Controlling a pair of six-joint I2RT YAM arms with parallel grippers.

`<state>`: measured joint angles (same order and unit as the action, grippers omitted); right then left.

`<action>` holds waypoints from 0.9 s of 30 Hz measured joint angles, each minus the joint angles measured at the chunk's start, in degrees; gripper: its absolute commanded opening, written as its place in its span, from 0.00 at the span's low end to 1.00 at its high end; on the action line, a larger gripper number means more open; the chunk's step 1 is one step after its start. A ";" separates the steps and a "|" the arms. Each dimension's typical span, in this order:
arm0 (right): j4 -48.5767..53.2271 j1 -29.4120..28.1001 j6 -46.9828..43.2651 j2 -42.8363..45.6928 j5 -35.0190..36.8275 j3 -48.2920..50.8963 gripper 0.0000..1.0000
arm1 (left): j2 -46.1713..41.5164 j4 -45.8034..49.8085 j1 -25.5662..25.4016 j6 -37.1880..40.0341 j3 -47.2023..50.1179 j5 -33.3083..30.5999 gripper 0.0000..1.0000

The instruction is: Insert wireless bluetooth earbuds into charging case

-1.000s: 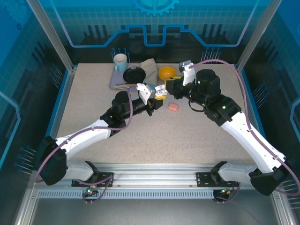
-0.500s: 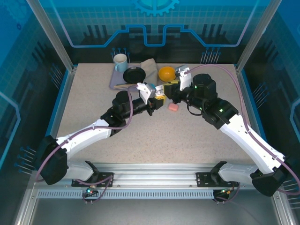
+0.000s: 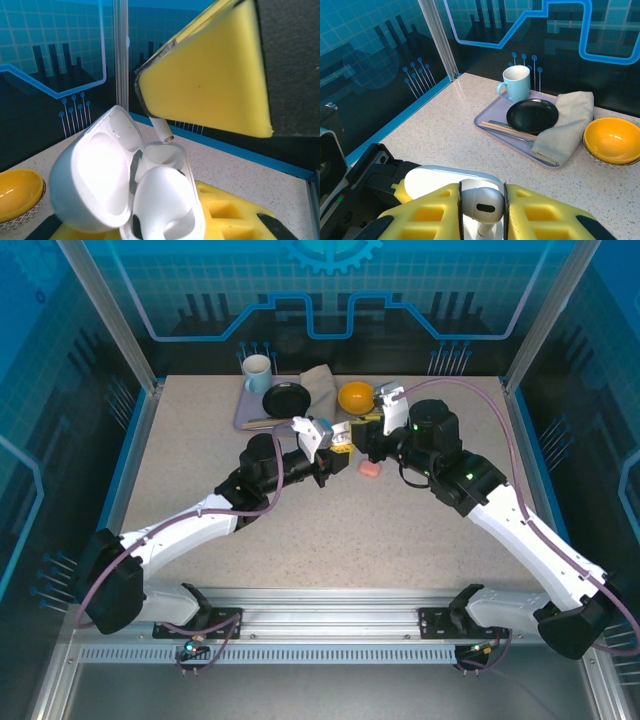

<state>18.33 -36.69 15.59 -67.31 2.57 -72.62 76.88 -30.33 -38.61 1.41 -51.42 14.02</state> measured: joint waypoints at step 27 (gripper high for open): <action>-0.87 -0.02 -0.46 0.02 -1.36 1.36 0.29 | -0.04 0.04 0.00 -0.46 -0.63 0.02 0.00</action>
<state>17.45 -36.71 15.14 -67.29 1.21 -71.26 76.84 -30.28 -38.61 0.95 -52.05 14.04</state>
